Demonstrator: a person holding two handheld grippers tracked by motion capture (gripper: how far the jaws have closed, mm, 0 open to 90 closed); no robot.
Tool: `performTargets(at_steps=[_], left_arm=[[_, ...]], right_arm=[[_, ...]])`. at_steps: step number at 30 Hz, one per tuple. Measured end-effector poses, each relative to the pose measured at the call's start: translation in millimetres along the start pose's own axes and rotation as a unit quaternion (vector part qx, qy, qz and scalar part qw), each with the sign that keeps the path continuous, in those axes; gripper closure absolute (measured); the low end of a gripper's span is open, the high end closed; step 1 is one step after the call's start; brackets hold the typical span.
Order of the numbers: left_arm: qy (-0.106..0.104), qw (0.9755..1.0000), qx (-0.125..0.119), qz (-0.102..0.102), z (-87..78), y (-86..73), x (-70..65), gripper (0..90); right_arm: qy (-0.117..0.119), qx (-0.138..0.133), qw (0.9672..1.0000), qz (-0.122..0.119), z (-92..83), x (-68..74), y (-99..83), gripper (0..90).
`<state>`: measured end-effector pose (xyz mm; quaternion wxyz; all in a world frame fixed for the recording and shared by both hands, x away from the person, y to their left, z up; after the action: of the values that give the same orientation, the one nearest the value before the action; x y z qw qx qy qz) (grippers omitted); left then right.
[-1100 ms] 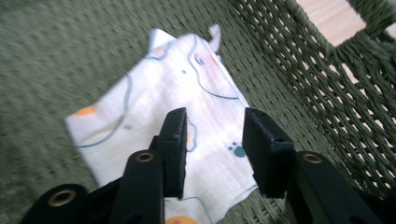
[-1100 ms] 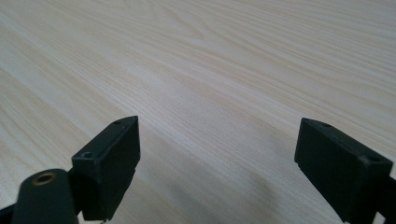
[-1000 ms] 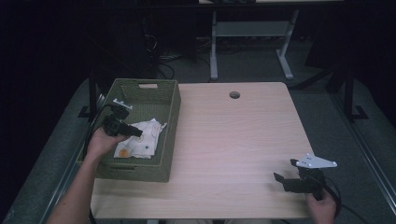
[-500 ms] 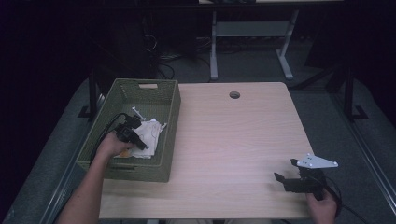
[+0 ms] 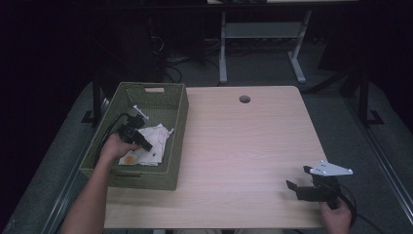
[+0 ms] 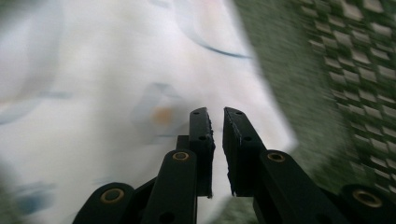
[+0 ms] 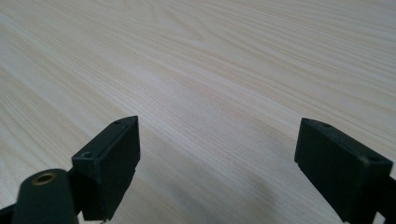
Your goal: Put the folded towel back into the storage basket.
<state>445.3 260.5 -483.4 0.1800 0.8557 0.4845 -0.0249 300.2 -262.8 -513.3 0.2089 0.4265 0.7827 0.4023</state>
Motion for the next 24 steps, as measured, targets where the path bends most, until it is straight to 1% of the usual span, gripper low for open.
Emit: performTargets(at_steps=[1,3,4,5,6,7,8,9,10,11,14,16,17,18,20,23,24], left_arm=[[0.01,0.9999,-0.007,-0.005,-1.2,1.6,4.2,82.5],[0.023,0.9994,-0.02,-0.015,-1.8,4.7,11.8,82.8],[0.029,0.9993,-0.019,-0.017,-0.4,5.0,14.7,82.7],[0.037,0.999,-0.015,-0.018,2.4,4.8,17.5,82.8],[0.051,0.9985,-0.005,-0.017,5.8,3.9,20.9,82.8],[0.064,0.9978,0.01,-0.014,9.7,2.2,24.0,82.8],[0.069,0.9972,0.024,-0.01,14.2,0.0,26.0,82.6],[0.069,0.9972,0.024,-0.01,14.2,0.0,26.0,82.3],[0.067,0.9974,0.02,-0.015,15.6,1.1,26.6,82.3],[0.066,0.9973,0.025,-0.018,15.0,1.3,27.2,82.1],[0.076,0.9968,0.021,-0.01,10.3,2.6,27.0,79.6],[0.077,0.9969,0.004,-0.012,5.7,3.6,25.4,79.2],[0.074,0.9972,-0.005,-0.013,2.4,3.5,24.2,79.1],[0.072,0.9972,-0.008,-0.015,0.9,3.1,23.2,78.9],[0.076,0.997,-0.015,-0.011,-4.0,1.6,21.4,78.4],[0.074,0.9967,-0.031,-0.009,-11.8,0.6,15.9,78.2],[0.072,0.9968,-0.035,-0.004,-15.2,0.3,13.2,77.9]], right_arm=[[0.0,0.0,1.0,0.001,0.1,-0.1,0.0,13.8],[-0.002,-0.001,1.0,0.001,0.1,-0.8,0.1,13.8],[-0.002,-0.001,1.0,0.002,0.2,-1.2,-0.1,13.8],[-0.002,0.0,1.0,0.003,0.4,-1.4,-0.5,13.8],[-0.001,0.001,1.0,0.004,0.7,-1.6,-0.9,13.8],[-0.001,0.002,1.0,0.004,1.1,-1.7,-1.3,13.8],[-0.001,0.003,1.0,0.005,1.3,-1.6,-1.7,13.8],[-0.001,0.003,1.0,0.005,1.3,-1.6,-1.7,13.8],[-0.001,0.004,1.0,0.004,1.6,-1.7,-2.1,13.8],[0.0,0.004,1.0,0.003,2.4,-1.8,-2.4,13.8],[0.001,0.005,1.0,0.004,2.8,-2.0,-2.1,13.8],[0.001,0.004,1.0,0.003,2.8,-2.2,-1.9,13.8],[0.001,0.005,1.0,0.004,2.7,-1.9,-1.9,13.8],[0.002,0.003,1.0,0.001,2.5,-1.5,-1.8,13.8],[0.003,0.003,1.0,0.001,2.1,-0.5,-1.6,13.8],[0.005,0.002,1.0,-0.001,1.6,1.3,-0.4,13.8],[0.006,0.001,1.0,-0.002,1.7,1.4,-0.1,13.8]])
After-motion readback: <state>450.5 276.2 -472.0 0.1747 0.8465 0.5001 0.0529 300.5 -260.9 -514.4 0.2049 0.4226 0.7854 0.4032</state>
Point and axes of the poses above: each handheld gripper's, and its own axes: z roughly forward along the jaws, y roughly out of its top, x roughly to its left, the point moved 8 cm from there along z, roughly forward along the jaws, and after that the axes turned 3 degrees about -x, right-handed, at the moved point
